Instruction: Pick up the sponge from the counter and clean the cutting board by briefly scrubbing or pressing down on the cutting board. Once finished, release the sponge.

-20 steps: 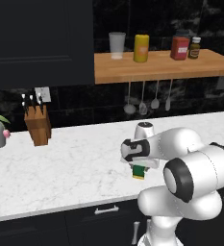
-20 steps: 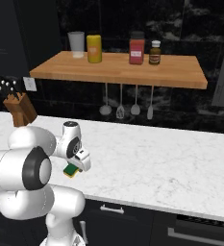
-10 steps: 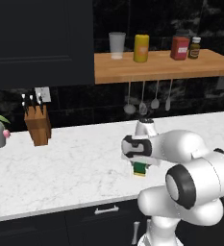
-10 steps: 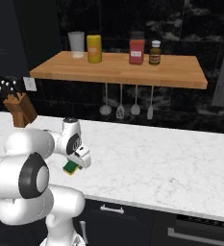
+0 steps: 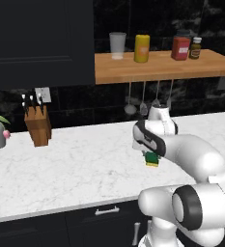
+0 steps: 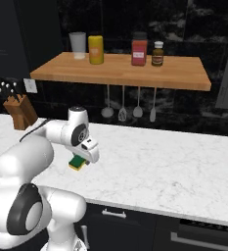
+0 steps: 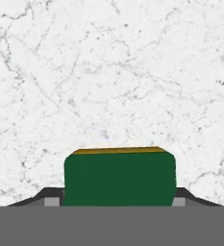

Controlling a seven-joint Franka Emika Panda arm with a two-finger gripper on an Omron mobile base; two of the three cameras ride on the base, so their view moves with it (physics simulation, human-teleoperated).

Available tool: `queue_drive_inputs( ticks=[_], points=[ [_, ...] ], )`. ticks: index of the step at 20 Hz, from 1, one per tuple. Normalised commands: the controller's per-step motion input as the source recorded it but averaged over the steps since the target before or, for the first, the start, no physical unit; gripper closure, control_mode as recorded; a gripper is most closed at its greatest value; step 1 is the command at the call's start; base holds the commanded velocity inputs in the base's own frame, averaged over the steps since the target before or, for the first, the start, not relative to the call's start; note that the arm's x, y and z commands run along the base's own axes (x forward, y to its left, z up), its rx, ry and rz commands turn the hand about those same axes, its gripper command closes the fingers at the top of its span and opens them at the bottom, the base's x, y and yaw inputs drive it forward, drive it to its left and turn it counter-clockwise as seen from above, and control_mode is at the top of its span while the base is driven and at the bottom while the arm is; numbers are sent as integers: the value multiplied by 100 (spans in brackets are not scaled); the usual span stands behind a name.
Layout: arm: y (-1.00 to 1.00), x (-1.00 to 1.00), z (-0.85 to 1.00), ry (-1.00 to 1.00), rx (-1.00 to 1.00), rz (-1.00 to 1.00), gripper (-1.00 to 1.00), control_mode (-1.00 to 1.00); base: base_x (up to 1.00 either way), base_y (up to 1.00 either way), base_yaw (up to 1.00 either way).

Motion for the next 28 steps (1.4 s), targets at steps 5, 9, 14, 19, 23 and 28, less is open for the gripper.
queue_drive_inputs(
  ticks=[5,9,14,19,23,28],
  points=[
    [-14,-29,60,0,0,4,100,-100,0,0,0],
    [-1,-5,56,0,0,6,100,-100,0,0,0],
    [0,-19,58,-2,0,10,100,-100,0,0,0],
    [0,-20,55,0,0,10,100,-100,0,0,0],
    [3,-36,30,0,-1,9,100,-100,0,0,0],
    [26,-24,5,-2,-4,2,100,-100,0,0,0]
  ],
)
